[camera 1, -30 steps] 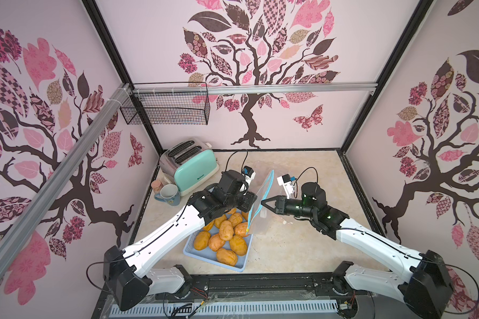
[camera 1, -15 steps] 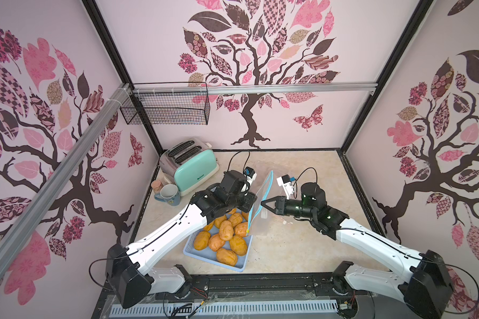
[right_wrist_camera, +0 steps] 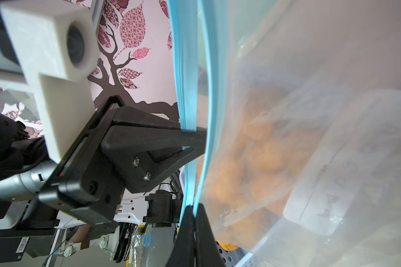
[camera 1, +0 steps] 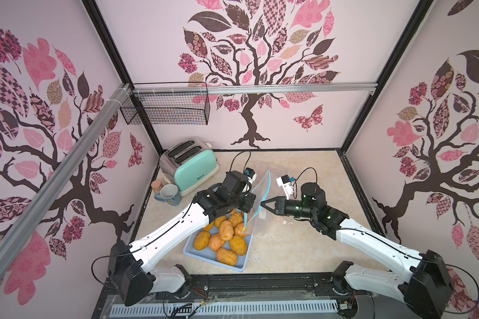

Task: Put the potatoes into a zipper bag and zip it
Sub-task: Pick up the zipper food storage bag, then move the basket to the center of the board.

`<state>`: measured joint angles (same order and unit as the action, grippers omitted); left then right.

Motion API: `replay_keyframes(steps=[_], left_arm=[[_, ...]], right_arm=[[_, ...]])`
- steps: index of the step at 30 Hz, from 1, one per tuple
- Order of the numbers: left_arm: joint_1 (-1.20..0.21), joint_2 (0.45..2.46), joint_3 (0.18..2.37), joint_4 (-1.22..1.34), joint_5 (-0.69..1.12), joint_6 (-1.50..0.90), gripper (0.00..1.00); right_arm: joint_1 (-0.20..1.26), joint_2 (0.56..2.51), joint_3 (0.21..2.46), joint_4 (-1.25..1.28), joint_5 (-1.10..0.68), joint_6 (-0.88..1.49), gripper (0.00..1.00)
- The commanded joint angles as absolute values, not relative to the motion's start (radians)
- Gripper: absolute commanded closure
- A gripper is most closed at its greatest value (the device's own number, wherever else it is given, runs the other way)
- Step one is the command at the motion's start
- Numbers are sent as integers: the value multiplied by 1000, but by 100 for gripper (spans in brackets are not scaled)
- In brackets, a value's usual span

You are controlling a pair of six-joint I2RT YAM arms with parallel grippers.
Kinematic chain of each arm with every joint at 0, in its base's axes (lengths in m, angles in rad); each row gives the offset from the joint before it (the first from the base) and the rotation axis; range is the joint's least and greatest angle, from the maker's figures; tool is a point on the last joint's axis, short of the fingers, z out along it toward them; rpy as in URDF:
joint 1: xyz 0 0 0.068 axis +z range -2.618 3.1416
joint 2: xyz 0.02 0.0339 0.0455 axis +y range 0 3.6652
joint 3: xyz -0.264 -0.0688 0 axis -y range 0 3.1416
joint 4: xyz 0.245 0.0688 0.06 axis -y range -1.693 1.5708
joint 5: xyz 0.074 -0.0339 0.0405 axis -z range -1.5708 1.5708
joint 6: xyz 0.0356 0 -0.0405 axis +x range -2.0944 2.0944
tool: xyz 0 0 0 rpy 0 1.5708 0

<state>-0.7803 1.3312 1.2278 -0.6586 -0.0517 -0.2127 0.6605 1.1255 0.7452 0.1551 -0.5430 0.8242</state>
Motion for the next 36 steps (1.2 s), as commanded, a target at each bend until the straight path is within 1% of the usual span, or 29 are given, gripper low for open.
replay_keyframes(steps=[1,5,7,11,13,15,17,19,22,24,28,32,36], left_arm=[[-782,1275,1256,-704,-208,-218,100],[-782,1207,1366,-826,-461,-190,100],[-783,1181,1435,-898,-616,-139,100],[-783,1156,1572,-1042,-959,-20,100],[-780,1169,1649,-1177,-1212,-10,100],[-768,1165,1659,-1242,-1351,23,100],[-768,1160,1645,-1319,-1340,-10,100],[-767,1150,1592,-1348,-1203,-68,100],[-767,1155,1459,-1314,-982,-107,100],[-767,1173,1386,-1264,-876,-123,100],[-767,1214,1280,-1179,-814,-146,100],[-767,1227,1229,-1125,-774,-157,100],[-765,1228,1185,-1079,-740,-149,100]], right_arm=[[670,1096,793,95,-537,766,71],[669,1053,852,-22,-499,664,55],[669,1023,874,-74,-465,620,44],[668,968,852,-86,-419,570,41],[669,965,827,-87,-394,564,41],[669,982,810,-89,-389,565,41],[669,1008,796,-93,-394,571,42],[669,1038,782,-112,-376,571,42],[669,1078,730,-108,-357,588,41],[669,1110,704,-101,-362,593,41],[670,1173,679,-92,-339,605,41],[673,1233,648,-19,-367,650,40],[723,1311,660,38,-358,684,40]])
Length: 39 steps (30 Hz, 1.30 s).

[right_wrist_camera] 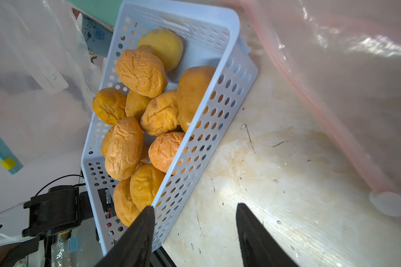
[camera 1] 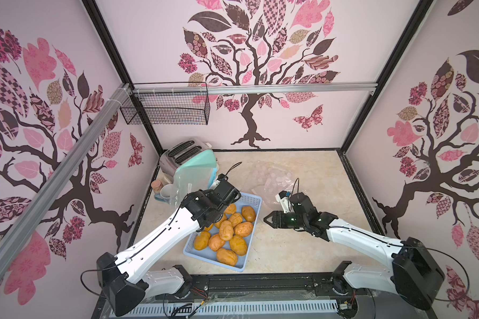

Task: Put the potatoes into a zipper bag and zip it
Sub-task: Move the basket to the center of the board.

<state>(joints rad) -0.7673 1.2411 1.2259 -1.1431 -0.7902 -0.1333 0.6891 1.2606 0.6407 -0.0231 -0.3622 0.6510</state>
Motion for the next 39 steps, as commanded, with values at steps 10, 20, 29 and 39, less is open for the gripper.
replay_keyframes(steps=[10,20,29,39], left_arm=[[-765,1224,1125,-1017,-668,-149,100],[-765,1215,1109,-1007,-670,-158,100],[-764,1225,1107,-1006,-666,-166,100],[-762,1200,1086,-985,-657,-164,100]], right_arm=[[818,1504,737,88,-289,756,38],[842,1487,765,27,-223,736,45],[850,1383,787,-29,-168,761,34],[907,1623,942,-96,-162,707,46]])
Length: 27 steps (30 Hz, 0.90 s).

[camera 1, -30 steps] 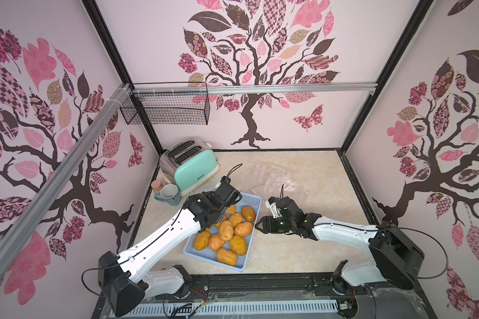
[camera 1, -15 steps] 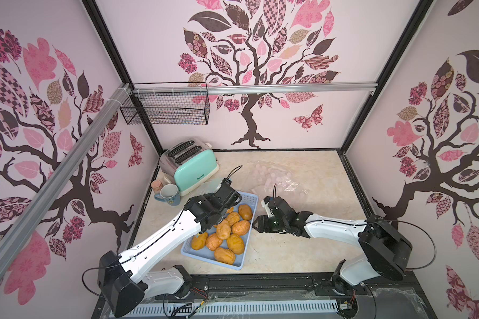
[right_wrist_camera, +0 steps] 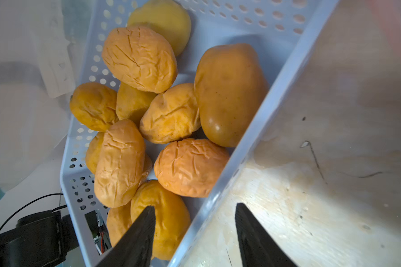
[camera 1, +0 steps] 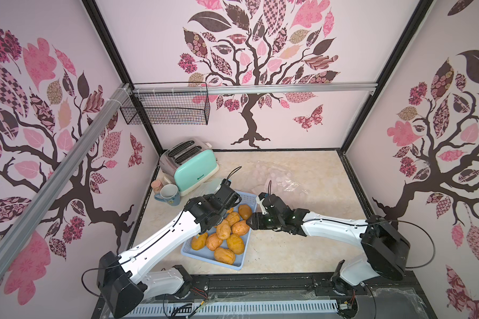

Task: Put the potatoes into a zipper bag and zip it
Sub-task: Move the basket to the center of the board.

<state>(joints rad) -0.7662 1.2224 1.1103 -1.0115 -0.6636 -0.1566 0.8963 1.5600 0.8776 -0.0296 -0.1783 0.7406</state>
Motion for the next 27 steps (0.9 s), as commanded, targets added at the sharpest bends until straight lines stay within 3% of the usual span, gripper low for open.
replay_keyframes(steps=[1,3,11,17,27], left_arm=[[-762,1198,1084,-981,-657,-164,100],[-761,1193,1081,-977,-665,-164,100],[-758,1202,1084,-968,-662,-167,100],[-747,1257,1101,-971,-664,-212,100],[-747,1307,1119,-972,-552,-244,100]], right_arm=[[907,1639,960,-120,-143,691,47],[907,1662,990,-180,-61,655,52],[898,1705,1069,-303,109,554,85],[817,1687,1065,-311,109,531,93],[632,1669,1062,-295,95,507,97]])
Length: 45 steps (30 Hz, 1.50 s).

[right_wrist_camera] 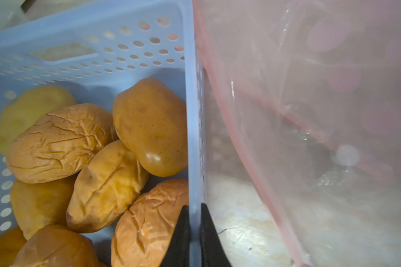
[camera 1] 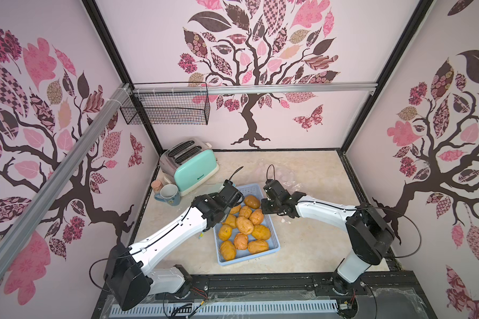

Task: Put the potatoes into a zipper bag and zip it
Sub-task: Move the basket to the center of the board, then open the zipper of the food storage bag.

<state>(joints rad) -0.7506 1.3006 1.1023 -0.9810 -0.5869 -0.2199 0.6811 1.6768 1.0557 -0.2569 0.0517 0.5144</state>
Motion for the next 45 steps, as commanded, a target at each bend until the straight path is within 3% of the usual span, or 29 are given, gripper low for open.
replay_keyframes(steps=[1,3,9,15,19,24,30,36,39,43,45], left_arm=[[-747,1311,1120,-972,-549,-245,100],[-746,1320,1120,-967,-539,-253,100],[-748,1353,1131,-975,-479,-267,100],[-748,1323,1138,-952,-365,-276,100],[-747,1281,1132,-917,-285,-286,100],[-747,1239,1121,-887,-238,-287,100],[-747,1213,1110,-871,-215,-279,100],[-747,1213,1104,-865,-188,-269,100],[-748,1209,1101,-870,-201,-265,100],[-747,1191,1098,-874,-235,-284,100],[-747,1178,1097,-888,-277,-303,100]], right_arm=[[628,1674,1065,-291,86,506,98],[628,1686,1074,-291,70,509,96],[628,1562,1051,-268,19,465,48],[649,1295,896,-73,-184,468,43],[731,1232,814,112,-289,569,40],[815,1356,834,283,-378,755,41],[866,1514,942,276,-375,794,39],[872,1626,993,317,-418,829,45],[873,1664,1032,260,-377,813,55],[873,1710,1049,250,-353,822,84],[873,1710,1046,239,-343,823,91]])
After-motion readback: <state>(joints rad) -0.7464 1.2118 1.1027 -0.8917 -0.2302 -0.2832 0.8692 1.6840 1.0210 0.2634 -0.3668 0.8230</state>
